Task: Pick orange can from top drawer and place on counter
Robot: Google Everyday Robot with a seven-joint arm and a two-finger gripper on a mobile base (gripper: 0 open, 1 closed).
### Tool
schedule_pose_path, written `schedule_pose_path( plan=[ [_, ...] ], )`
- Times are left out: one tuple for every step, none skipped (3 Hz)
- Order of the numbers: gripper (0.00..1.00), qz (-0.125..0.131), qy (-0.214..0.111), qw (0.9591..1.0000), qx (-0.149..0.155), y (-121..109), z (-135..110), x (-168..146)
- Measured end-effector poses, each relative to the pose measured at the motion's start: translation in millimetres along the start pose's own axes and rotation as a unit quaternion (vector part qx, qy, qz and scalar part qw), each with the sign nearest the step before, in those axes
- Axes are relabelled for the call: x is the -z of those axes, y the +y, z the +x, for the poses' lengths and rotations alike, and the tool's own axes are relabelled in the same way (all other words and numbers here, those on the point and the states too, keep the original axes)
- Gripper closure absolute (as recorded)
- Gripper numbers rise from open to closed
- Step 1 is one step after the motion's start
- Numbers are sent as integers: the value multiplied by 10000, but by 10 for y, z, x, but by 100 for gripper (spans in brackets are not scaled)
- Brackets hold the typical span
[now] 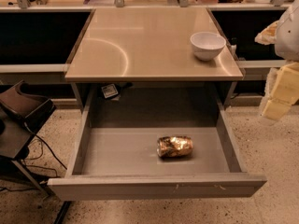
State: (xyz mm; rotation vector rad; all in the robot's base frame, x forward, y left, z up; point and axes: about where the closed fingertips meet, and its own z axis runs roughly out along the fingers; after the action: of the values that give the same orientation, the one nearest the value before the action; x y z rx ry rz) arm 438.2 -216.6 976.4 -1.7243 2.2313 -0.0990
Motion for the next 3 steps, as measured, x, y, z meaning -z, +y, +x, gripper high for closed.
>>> schedule_pose_path(
  plan=[
    [0, -2, -2, 10000, 2, -1, -1, -3],
    [0, -66, -84, 9999, 76, -44, -35, -102],
    [0, -286, -262, 9986, 346, -165, -144, -538]
  ],
)
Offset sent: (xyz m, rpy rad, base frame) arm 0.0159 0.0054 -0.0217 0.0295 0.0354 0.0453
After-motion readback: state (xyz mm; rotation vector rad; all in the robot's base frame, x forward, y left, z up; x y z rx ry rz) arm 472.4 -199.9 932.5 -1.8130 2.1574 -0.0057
